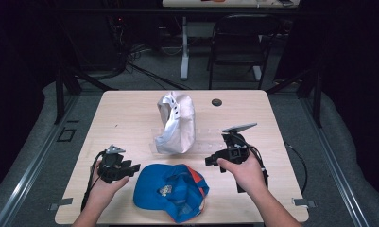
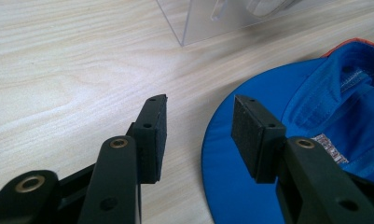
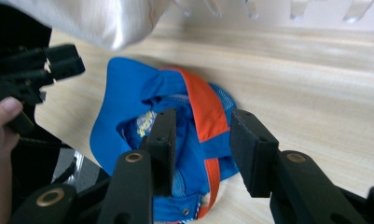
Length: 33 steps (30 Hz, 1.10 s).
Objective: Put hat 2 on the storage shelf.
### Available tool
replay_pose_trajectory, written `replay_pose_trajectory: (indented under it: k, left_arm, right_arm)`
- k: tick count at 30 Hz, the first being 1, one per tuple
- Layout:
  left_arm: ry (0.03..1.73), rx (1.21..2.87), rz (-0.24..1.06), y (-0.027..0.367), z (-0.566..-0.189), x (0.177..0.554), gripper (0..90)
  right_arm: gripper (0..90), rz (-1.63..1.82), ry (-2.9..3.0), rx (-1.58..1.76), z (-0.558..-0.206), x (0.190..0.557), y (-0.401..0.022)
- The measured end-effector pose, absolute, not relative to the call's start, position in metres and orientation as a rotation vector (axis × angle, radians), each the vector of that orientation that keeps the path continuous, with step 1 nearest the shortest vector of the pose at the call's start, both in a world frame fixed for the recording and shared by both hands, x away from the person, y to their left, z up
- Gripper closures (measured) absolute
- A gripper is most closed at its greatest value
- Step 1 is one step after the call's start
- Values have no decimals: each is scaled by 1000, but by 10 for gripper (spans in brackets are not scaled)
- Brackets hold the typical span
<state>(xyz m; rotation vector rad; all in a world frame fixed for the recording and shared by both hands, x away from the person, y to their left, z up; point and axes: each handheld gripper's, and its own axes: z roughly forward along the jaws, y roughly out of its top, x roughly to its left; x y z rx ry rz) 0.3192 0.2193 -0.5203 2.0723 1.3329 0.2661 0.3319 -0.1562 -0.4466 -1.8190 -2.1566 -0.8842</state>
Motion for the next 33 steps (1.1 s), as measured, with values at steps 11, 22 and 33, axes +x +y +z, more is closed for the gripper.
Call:
replay_pose_trajectory:
  k: [11,22,33]
  left_arm:
    - [1329,2093,265,217,-521,319,545]
    - [1328,2095,273,217,-520,318,537]
    - [1333,2099,273,217,-521,318,535]
  right_arm:
    - [616,-844,-2194,-1786,-478,311,-144]
    - [597,-786,-2285,-1784,-501,291,-138]
    - [598,-746,-2182,-1777,-531,281,-138]
